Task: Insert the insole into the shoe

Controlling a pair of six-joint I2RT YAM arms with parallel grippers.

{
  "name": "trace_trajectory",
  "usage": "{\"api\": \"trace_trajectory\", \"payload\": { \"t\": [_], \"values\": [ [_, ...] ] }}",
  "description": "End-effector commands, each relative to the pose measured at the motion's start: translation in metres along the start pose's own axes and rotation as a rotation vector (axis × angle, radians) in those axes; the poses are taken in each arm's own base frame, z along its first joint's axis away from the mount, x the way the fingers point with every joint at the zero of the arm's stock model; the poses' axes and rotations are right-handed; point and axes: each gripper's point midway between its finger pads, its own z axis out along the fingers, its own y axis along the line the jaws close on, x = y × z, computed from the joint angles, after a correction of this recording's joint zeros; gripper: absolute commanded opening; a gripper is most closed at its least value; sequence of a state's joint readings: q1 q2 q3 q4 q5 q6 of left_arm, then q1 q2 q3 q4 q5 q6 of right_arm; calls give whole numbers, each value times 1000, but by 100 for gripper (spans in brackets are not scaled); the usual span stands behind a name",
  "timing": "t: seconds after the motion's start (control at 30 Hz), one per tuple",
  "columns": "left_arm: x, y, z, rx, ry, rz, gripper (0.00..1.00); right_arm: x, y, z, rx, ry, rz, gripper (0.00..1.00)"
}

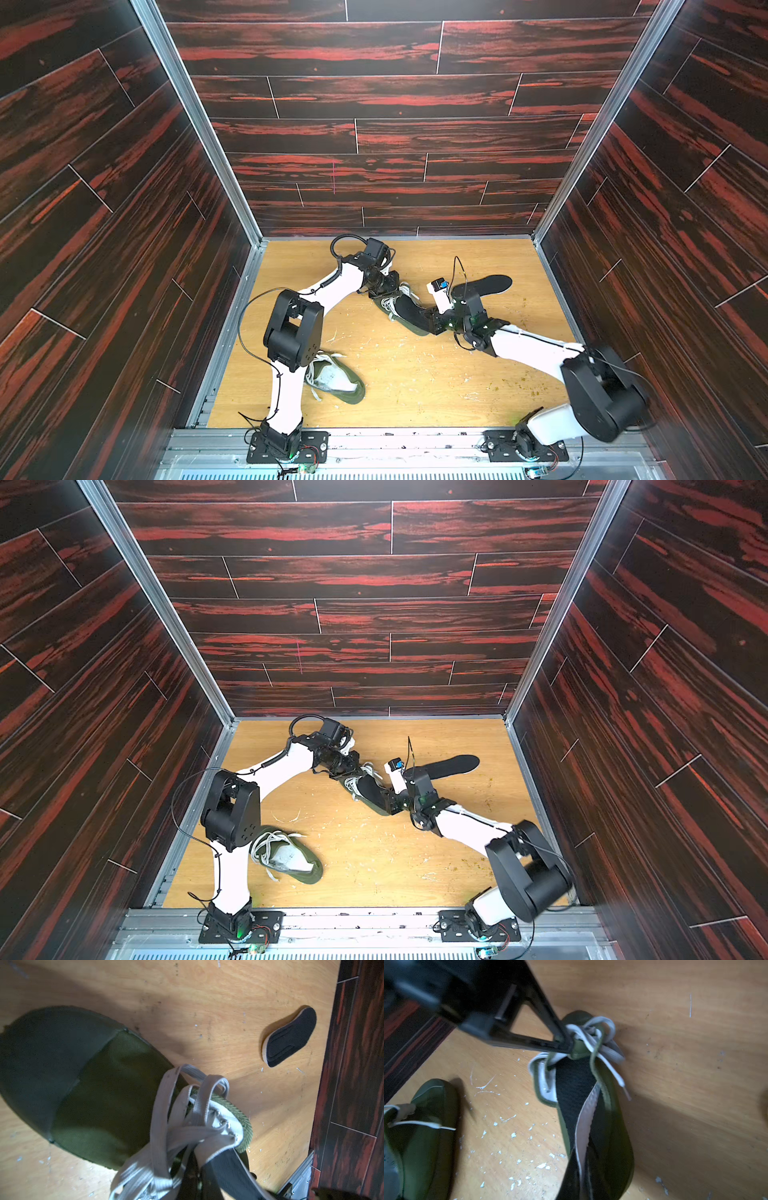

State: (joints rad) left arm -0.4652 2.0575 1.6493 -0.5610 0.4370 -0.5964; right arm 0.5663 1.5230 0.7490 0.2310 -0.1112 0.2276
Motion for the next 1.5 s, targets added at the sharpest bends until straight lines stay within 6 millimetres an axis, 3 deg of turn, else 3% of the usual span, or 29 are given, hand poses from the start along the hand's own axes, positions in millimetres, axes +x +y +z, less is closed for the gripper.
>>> {"api": "trace_trajectory", "payload": {
  "t": [0.0, 0.17, 0.37, 0.57, 0.7, 0.8, 0.97, 1.07, 1.3, 1.47],
  "values": [
    [13, -19, -26, 34, 9, -13, 0, -34, -4, -4, -20, -83, 72, 0],
    [17, -26, -30, 62, 16, -28, 0, -42, -18, -15, 9, -115, 84, 0],
    [24, -33, -29, 45, 56, 29, 0, -48, -1, -4, -106, -93, 90, 0],
    [29, -30, -26, 38, 77, 20, 0, -69, 33, -19, -272, -101, 57, 0],
    [20, -30, -33, 20, 24, 23, 0, -49, 16, 1, -213, 31, 70, 0],
    [15, -25, -37, -4, -3, 40, 0, -34, -7, 9, -183, 141, 193, 0],
    [16, -18, -36, -22, -28, 59, 0, -26, -46, 3, -129, 182, 393, 0],
    [18, -11, -36, -71, -41, 116, 0, -33, -60, -4, -108, 174, 446, 0],
    [28, -27, -36, -84, -26, 237, 0, -56, -52, -11, -146, 252, 490, 0],
    [25, -21, -33, -103, -43, 184, 0, -58, -44, -19, -190, 263, 526, 3]
  ]
}}
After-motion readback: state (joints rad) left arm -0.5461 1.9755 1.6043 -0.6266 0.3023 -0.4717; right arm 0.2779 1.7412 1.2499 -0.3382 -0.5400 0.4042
